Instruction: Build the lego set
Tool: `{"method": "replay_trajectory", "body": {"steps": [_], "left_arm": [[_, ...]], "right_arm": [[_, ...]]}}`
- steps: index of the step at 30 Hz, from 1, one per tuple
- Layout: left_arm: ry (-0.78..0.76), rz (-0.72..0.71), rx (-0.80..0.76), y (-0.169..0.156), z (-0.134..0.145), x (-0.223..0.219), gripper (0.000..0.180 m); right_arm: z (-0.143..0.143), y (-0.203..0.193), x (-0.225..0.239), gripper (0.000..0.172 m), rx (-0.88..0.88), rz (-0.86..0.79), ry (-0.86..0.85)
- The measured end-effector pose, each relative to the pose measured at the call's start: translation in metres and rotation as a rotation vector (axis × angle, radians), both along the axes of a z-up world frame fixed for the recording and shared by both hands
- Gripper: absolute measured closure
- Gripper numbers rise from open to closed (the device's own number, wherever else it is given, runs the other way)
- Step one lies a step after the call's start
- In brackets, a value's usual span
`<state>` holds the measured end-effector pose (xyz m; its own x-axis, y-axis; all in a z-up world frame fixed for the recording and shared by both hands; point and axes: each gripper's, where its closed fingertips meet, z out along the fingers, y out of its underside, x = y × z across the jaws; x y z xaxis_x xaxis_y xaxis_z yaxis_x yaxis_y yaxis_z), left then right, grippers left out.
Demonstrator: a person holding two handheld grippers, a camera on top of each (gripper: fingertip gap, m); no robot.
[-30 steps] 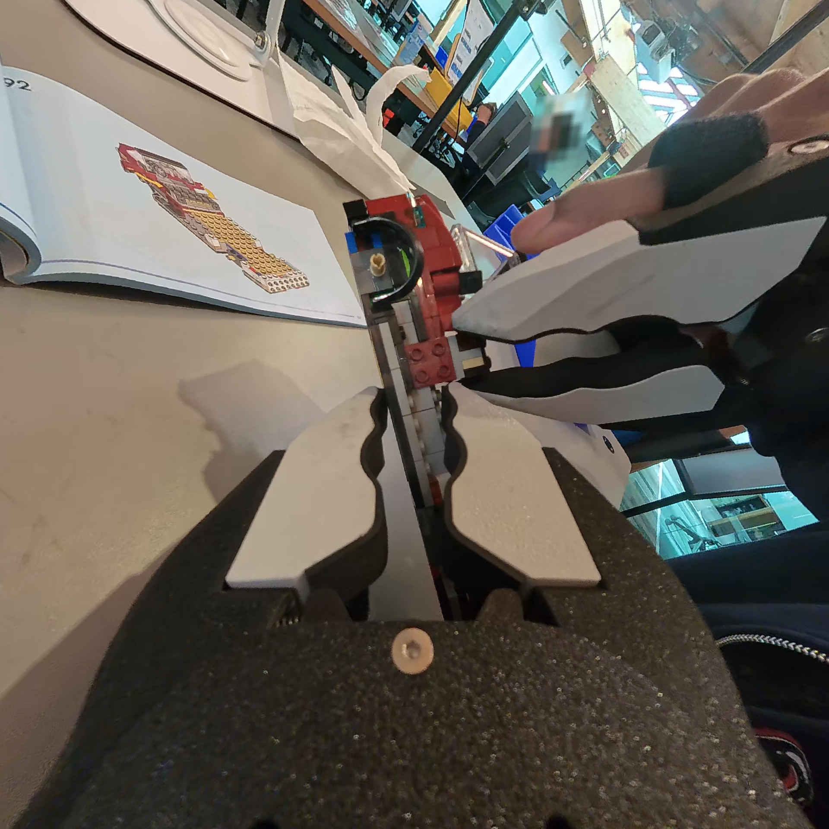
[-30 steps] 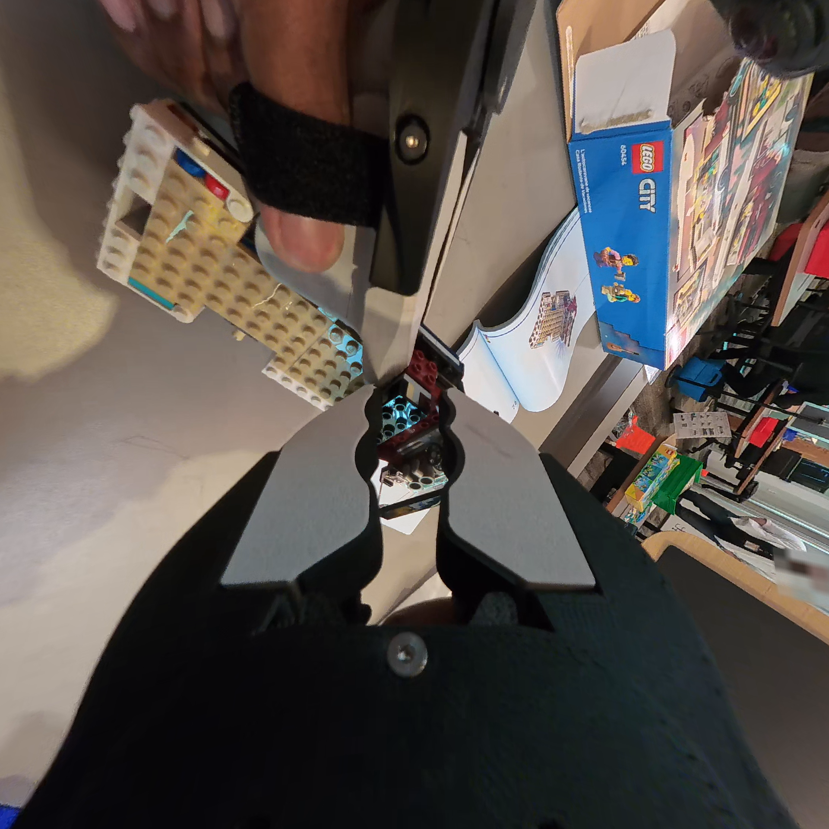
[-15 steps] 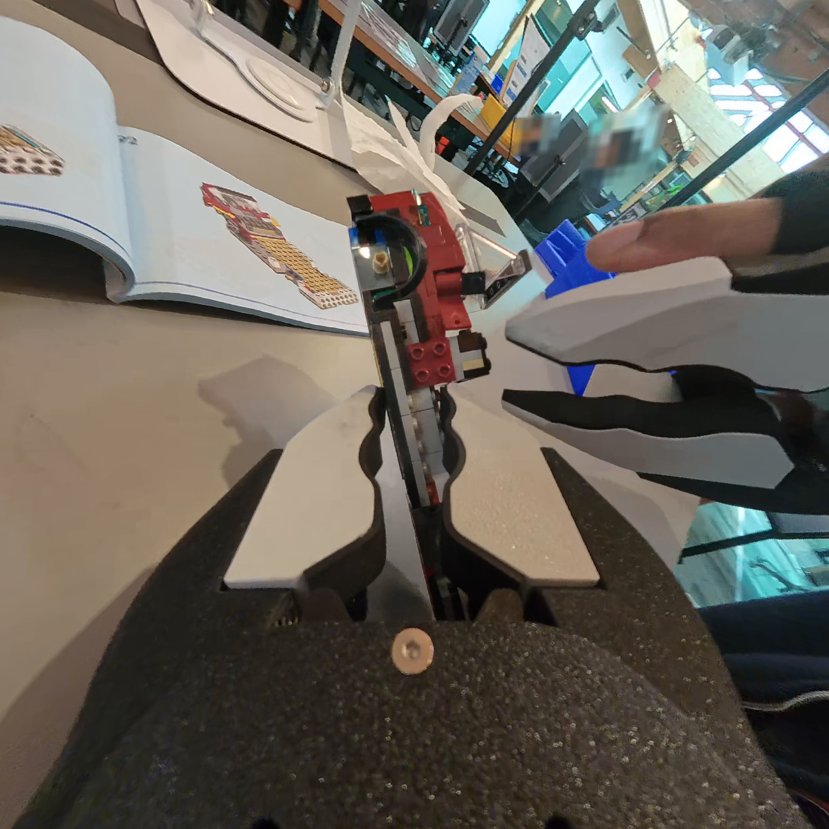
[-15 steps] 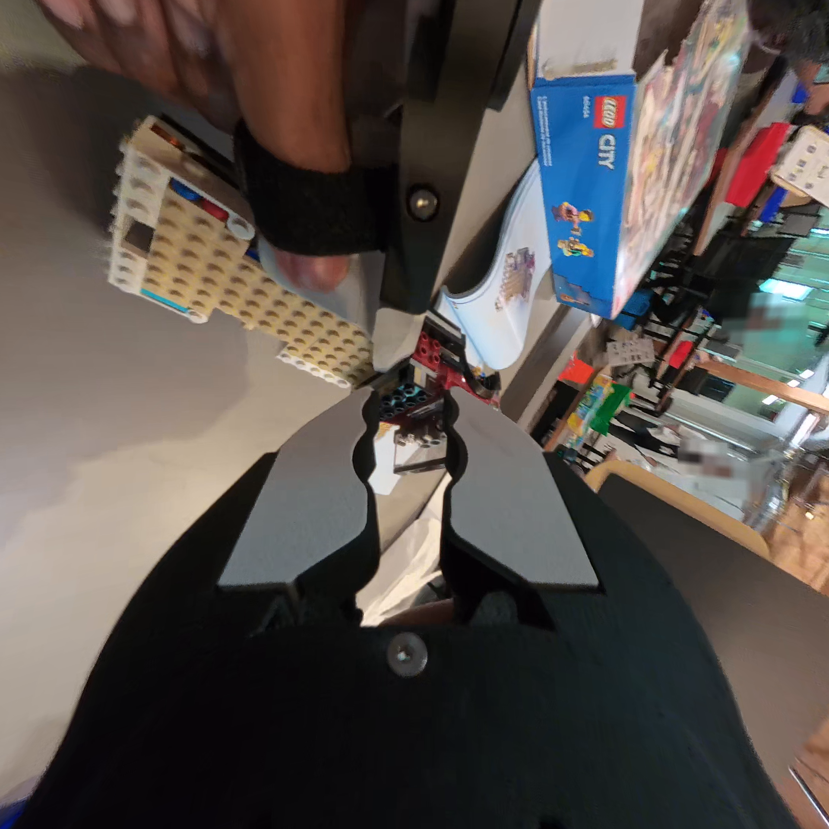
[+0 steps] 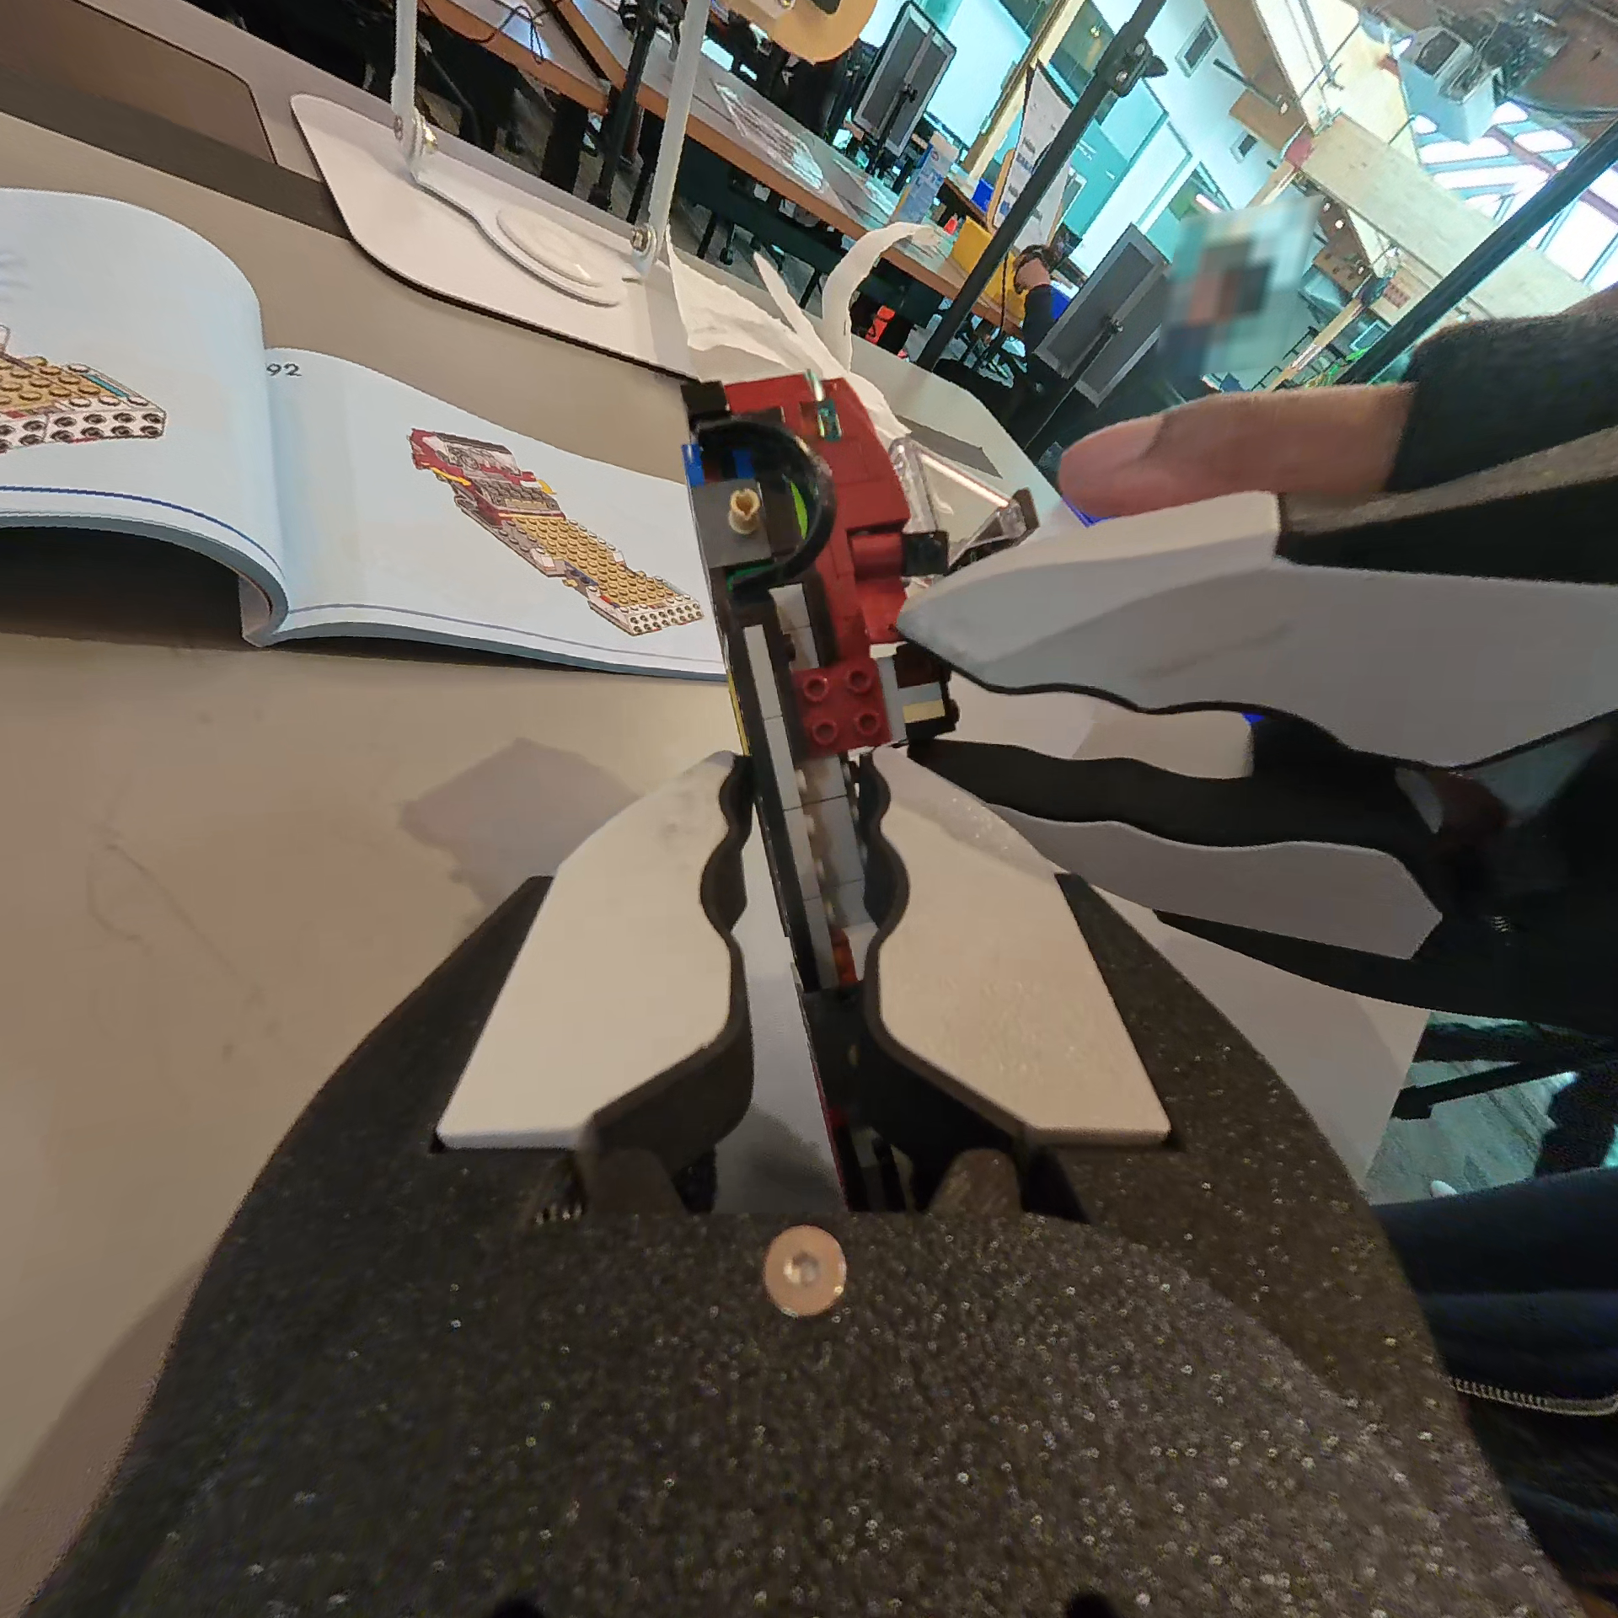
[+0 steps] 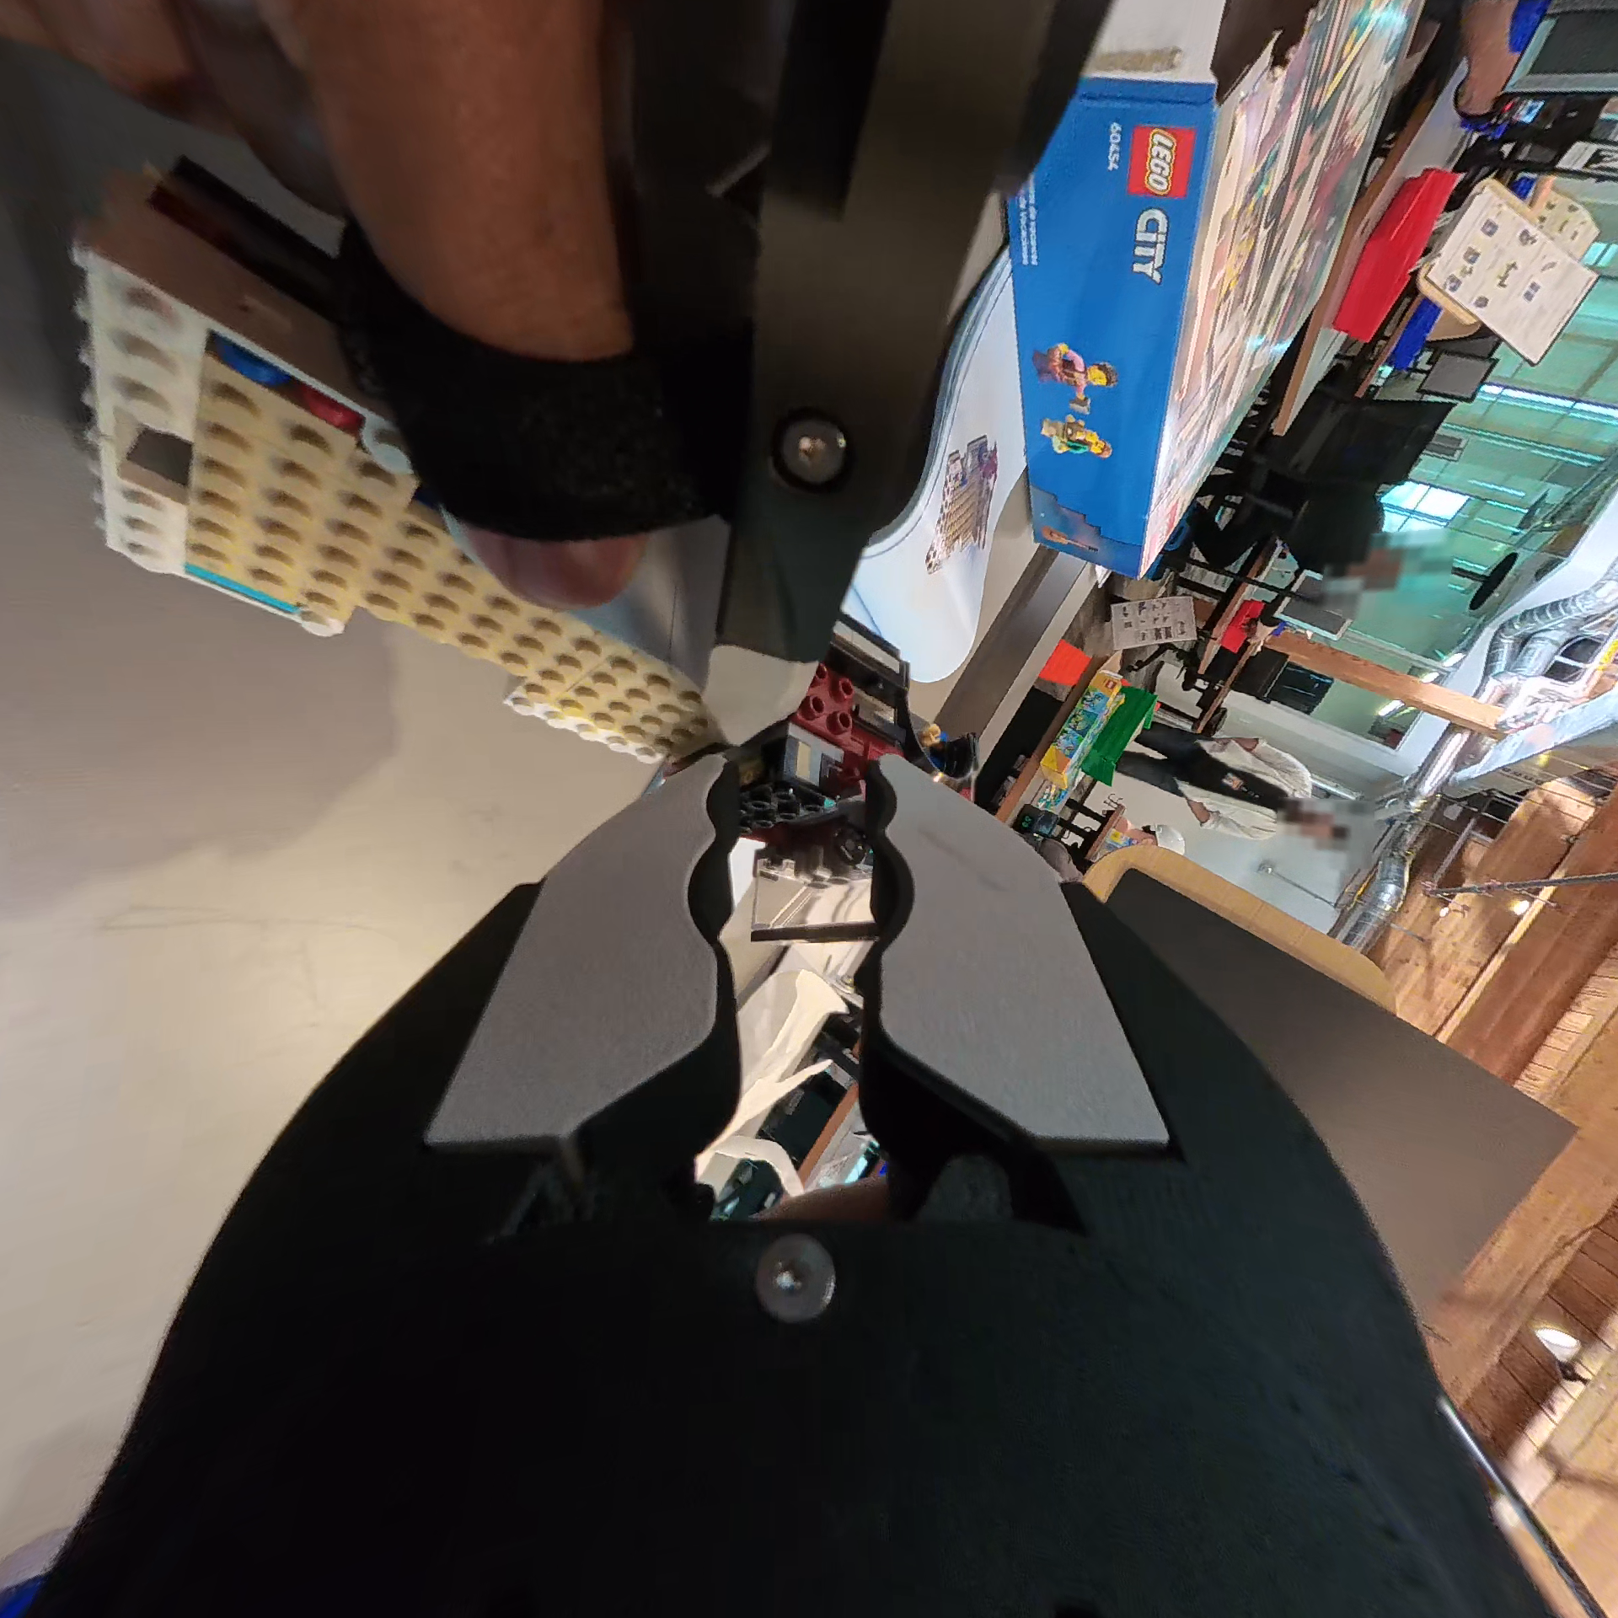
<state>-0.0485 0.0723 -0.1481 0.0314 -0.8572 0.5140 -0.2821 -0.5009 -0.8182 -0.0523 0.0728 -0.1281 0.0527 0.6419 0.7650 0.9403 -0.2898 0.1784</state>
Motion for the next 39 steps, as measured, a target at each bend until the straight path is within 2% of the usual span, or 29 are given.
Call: {"method": "replay_trajectory", "body": {"steps": [3,6,11,18,28,33,39], "left_arm": [[0.007,0.019,-0.003,0.003,-0.004,0.0,0.157],[0.01,0.033,0.001,0.006,-0.006,-0.002,0.158],[-0.005,0.06,0.05,0.007,0.001,-0.002,0.158],[-0.031,0.097,0.117,0.007,0.008,-0.004,0.158],[-0.041,0.119,0.149,0.007,0.009,-0.006,0.158],[-0.043,0.128,0.146,0.008,0.008,-0.006,0.158],[-0.049,0.14,0.15,0.009,0.008,-0.006,0.158]], "right_arm": [[0.006,-0.002,-0.003,0.144,0.028,-0.002,0.057],[0.026,0.001,0.001,0.144,0.113,-0.041,0.142],[0.039,0.007,0.017,0.144,0.182,-0.129,0.182],[0.037,0.013,0.014,0.145,0.181,-0.165,0.241],[0.032,0.015,0.013,0.156,0.152,-0.254,0.359],[0.035,0.017,0.016,0.146,0.182,-0.299,0.386],[0.033,0.016,0.02,0.145,0.171,-0.386,0.443]]}}
